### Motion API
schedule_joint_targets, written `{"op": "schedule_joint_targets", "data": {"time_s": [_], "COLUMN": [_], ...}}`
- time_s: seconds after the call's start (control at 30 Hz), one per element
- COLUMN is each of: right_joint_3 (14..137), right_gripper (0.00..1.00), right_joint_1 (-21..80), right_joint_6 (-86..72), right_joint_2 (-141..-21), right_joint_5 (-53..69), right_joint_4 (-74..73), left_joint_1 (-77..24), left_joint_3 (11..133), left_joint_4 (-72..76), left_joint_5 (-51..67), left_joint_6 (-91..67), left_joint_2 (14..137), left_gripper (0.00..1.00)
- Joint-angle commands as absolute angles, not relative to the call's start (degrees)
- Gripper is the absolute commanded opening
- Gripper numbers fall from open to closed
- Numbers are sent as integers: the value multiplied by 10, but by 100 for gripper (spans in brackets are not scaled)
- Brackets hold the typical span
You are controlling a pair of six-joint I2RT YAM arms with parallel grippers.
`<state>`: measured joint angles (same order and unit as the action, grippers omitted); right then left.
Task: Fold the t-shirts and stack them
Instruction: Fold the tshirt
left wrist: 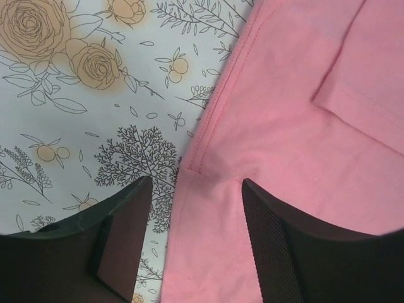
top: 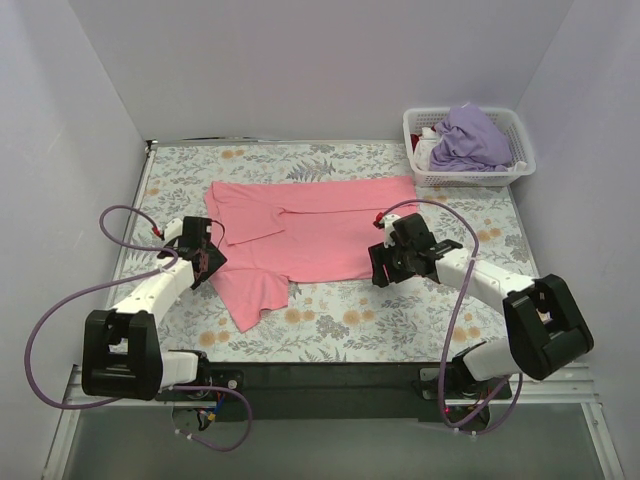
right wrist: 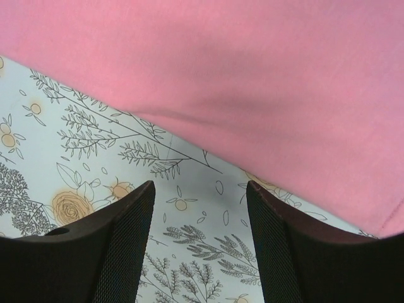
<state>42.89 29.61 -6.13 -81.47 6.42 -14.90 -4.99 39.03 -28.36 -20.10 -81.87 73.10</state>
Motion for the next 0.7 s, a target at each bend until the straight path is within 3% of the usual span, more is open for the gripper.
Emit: {"op": "schedule_joint_targets", "data": {"time_s": [0.0, 0.13, 0.67], "right_joint_3": [415, 396, 385], "right_gripper": [66, 66, 66], "right_joint_1": [295, 295, 295], "right_joint_6": [-69, -69, -68], "right_joint_2": [-772, -753, -745], "right_joint_5": [45, 33, 8], "right_joint_4": [-119, -119, -118], "left_joint_1": [-47, -47, -47], "left_joint_3": [396, 396, 407], "left_joint_4": [-272, -272, -265], "left_joint_5": [-221, -221, -214], "left_joint_6": [-812, -810, -797], "left_joint_2": [733, 757, 823], "left_gripper": [56, 47, 41]}}
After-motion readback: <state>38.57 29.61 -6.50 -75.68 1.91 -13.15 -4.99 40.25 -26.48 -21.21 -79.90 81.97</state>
